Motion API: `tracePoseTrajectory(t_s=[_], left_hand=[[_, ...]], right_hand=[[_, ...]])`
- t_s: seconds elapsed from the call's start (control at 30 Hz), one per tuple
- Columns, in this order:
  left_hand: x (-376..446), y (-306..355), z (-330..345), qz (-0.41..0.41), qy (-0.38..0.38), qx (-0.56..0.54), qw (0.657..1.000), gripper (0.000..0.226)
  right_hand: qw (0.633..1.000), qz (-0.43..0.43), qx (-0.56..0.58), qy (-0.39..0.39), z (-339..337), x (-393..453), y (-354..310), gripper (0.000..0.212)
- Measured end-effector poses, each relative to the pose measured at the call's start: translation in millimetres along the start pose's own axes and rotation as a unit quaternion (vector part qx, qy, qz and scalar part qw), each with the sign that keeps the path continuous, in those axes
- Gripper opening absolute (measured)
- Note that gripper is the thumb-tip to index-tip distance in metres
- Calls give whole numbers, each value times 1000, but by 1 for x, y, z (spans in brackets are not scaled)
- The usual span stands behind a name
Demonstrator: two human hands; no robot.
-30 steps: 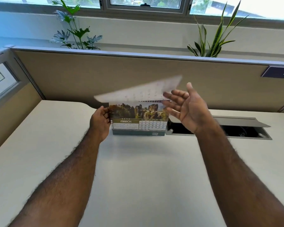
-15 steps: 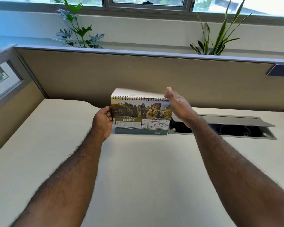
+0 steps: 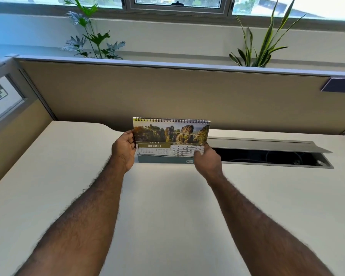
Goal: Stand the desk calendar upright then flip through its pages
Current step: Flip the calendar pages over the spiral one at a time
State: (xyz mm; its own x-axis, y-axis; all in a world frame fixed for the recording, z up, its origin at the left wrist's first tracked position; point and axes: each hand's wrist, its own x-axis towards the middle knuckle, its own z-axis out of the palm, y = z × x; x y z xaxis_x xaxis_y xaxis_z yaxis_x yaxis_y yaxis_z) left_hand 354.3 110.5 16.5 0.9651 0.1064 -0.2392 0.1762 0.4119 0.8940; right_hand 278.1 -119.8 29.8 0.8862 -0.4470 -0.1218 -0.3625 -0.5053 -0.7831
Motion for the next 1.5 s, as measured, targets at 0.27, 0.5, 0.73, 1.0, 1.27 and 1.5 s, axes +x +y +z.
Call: tracePoseTrajectory(t_s=[0.27,0.5,0.73,1.0,1.27,1.5], left_hand=[[-2,2,1,-3,5,1,1000,34],[-2,5,2,0,-2,-4,1000,33],[-6,6,9,-7,17,-8,1000,30],[-9,6,8,-23,5,-7,1000,37],[-3,9,0,-27,-27,-19,999,45],[-2,5,-2,-33,-15,-27,999,40]], right_hand=[[984,-16,-122,128,11,-11,4,34],[994,11,78,80,-5,5,9,23],[966,-65,-211,135,-20,-5,1,26],[991,-56,-97,77,-44,-21,-21,29],[802,72,549,-224,-100,-2,-58,37],[912,-49,376,-159,-89,24,-73,67]])
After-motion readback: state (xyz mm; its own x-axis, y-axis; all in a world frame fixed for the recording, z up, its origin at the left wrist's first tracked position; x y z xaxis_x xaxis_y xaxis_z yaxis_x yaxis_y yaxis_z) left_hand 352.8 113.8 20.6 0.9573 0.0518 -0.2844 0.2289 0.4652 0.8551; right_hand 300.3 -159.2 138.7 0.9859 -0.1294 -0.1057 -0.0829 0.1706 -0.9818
